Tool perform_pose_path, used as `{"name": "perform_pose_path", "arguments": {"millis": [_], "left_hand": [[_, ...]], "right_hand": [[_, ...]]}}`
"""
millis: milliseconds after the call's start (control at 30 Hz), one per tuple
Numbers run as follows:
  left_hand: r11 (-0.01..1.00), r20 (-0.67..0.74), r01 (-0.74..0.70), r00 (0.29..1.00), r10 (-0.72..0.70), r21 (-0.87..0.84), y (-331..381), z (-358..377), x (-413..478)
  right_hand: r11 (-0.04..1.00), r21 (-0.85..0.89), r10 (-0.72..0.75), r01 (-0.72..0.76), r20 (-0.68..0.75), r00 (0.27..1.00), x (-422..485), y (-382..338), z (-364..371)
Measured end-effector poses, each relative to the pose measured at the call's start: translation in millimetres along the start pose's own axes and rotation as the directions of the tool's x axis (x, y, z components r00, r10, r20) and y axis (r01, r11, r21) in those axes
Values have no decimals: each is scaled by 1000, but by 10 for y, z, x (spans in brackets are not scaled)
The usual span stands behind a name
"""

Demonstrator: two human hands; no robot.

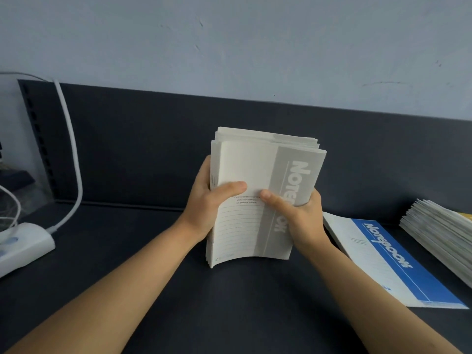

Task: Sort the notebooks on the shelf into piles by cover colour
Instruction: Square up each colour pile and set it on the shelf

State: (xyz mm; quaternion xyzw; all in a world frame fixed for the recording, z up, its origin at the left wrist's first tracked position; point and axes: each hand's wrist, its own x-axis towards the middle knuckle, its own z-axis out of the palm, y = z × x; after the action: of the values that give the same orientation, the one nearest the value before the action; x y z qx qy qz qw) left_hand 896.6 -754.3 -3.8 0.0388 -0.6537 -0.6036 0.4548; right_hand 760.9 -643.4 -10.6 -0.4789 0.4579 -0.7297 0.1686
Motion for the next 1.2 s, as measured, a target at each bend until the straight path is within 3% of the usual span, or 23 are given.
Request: {"name": "perform_pose_path", "arguments": {"millis": [233,333,400,467,567,633,767,867,900,1033,1200], "left_hand": [[942,181,108,968,-172,319,-86,-238,5],[933,84,198,969,-232,300,-39,-205,25],[905,10,316,943,-332,283,87,-179,80],[798,-29,481,862,-506,363,182,-191,106],[588,-108,660,703,-703,467,203,-243,91],[498,-159,706,642,-750,504,189,-293,66],[387,-250,702,622,-742,597,204,-397,79],[176,-354,573,689,-633,800,206,-396,83],[172,-357,564,700,-618,808,210,-397,89],[342,-315,642,686,-656,686,243,-405,97],[497,-300,652,731,-613,573,318,-331,99]], "right_hand": [[983,-66,174,-171,48,984,-16,49,-19],[964,3,267,-267,-15,964,-40,-2,26],[918,67,389,-390,19,921,-25,-68,30],[839,13,541,-544,84,837,2,-121,14],[691,-201,716,-694,63,695,-18,-20,18],[662,-335,720,-671,34,693,-47,90,40],[641,-497,675,-584,4,737,-44,148,52],[633,-485,698,-604,18,716,-31,112,47],[638,-455,710,-621,37,703,-34,88,47],[631,-373,746,-680,54,664,-17,12,49],[624,-387,734,-679,-7,679,-19,15,62]]}}
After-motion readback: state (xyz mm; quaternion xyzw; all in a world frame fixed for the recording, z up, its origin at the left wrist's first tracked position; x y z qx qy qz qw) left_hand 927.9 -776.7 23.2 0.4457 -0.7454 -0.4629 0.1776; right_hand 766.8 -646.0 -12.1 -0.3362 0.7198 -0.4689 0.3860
